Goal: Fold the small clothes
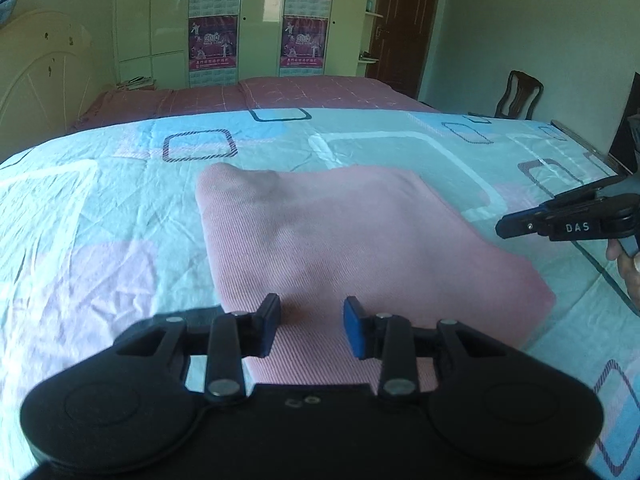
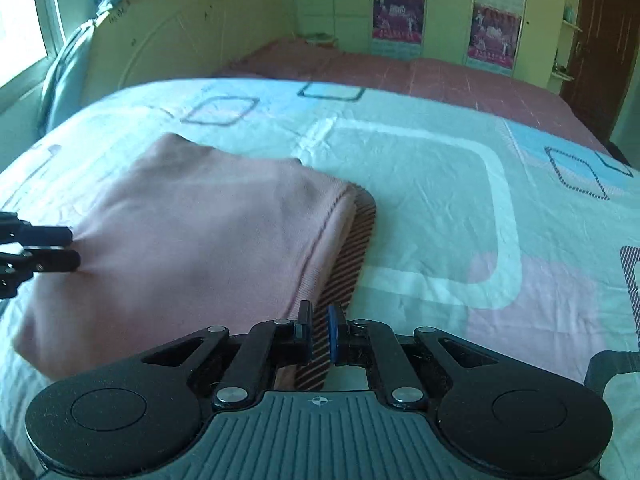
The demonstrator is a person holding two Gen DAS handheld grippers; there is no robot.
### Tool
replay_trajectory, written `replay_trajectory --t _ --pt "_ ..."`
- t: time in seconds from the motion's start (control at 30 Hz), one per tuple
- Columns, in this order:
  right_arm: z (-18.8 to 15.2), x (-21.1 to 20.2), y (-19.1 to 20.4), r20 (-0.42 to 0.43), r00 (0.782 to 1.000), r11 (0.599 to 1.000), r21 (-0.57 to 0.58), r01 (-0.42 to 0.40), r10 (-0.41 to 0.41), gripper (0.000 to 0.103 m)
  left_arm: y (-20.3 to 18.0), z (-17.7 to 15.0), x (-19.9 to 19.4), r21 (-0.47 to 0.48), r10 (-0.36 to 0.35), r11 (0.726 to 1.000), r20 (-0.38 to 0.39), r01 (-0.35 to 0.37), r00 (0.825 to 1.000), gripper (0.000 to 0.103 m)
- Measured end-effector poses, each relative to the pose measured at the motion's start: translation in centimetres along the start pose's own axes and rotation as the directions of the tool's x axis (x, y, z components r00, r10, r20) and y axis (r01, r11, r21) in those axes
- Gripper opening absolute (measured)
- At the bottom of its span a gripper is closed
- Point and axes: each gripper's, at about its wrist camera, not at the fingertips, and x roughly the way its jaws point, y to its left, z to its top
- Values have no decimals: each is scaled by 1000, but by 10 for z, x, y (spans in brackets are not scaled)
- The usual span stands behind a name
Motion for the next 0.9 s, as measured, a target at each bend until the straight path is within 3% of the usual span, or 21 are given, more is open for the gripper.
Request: replay_trajectory --t 0.07,0.13,0.3,0.47,0.6,0.9 --pt "-7 -13 16 32 998 998 -36 -56 58 7 -6 -11 -8 -1 15 1000 -5 -15 1000 33" --pt "-16 -12 28 1 997 993 -83 -80 81 7 -12 -17 -13 13 37 999 -11 -37 999 33" --pt "-43 5 31 -99 995 990 -137 -35 21 7 -18 -25 -18 22 72 997 -37 -71 997 33" --pt "-59 5 28 -75 997 990 -140 -19 9 7 -22 -50 -14 -9 96 995 -90 -98 991 34" --pt "-57 -4 33 -49 999 991 -136 -2 -4 7 -22 -58 -29 -84 110 990 -64 -115 992 34" --pt "-67 -5 32 -69 998 994 -113 0 -8 7 -36 -64 -25 -76 169 981 -98 -177 981 34"
